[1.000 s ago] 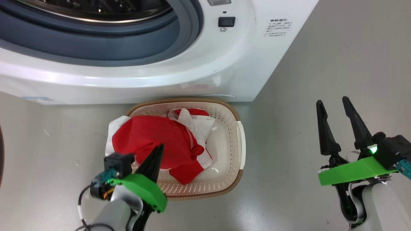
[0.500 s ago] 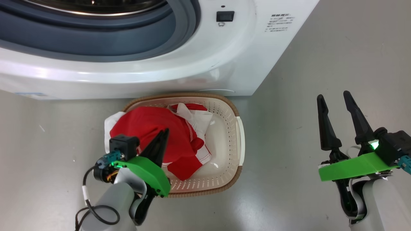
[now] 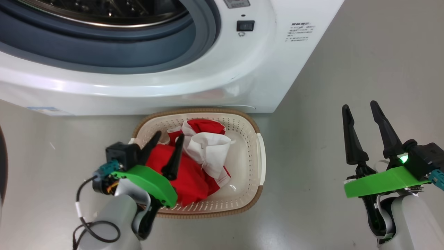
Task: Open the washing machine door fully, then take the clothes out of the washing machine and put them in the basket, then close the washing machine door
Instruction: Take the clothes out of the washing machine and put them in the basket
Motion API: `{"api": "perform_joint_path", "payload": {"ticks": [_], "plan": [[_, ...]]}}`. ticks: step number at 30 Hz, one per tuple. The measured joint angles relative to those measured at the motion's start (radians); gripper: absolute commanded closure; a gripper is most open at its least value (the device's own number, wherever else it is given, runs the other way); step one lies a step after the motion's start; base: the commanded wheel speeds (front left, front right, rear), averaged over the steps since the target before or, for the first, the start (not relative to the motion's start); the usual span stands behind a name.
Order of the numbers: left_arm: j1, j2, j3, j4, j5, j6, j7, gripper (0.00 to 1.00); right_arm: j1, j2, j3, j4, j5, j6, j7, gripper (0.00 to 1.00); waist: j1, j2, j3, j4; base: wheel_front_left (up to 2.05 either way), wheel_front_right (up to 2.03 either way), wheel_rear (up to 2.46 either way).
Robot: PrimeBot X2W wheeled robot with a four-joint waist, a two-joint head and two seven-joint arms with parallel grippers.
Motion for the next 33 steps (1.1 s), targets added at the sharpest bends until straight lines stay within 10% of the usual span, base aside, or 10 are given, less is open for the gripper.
{"api": "perform_joint_path", "payload": {"ticks": [33], "plan": [[0.267, 0.005, 0.373, -0.428, 0.266, 0.0, 0.0, 0.0, 0.108, 0.001, -0.051, -0.002, 0.0, 0.0, 0.0, 0.0, 0.0, 0.0, -0.151, 0.021, 0.0, 0.0, 0.0]]}}
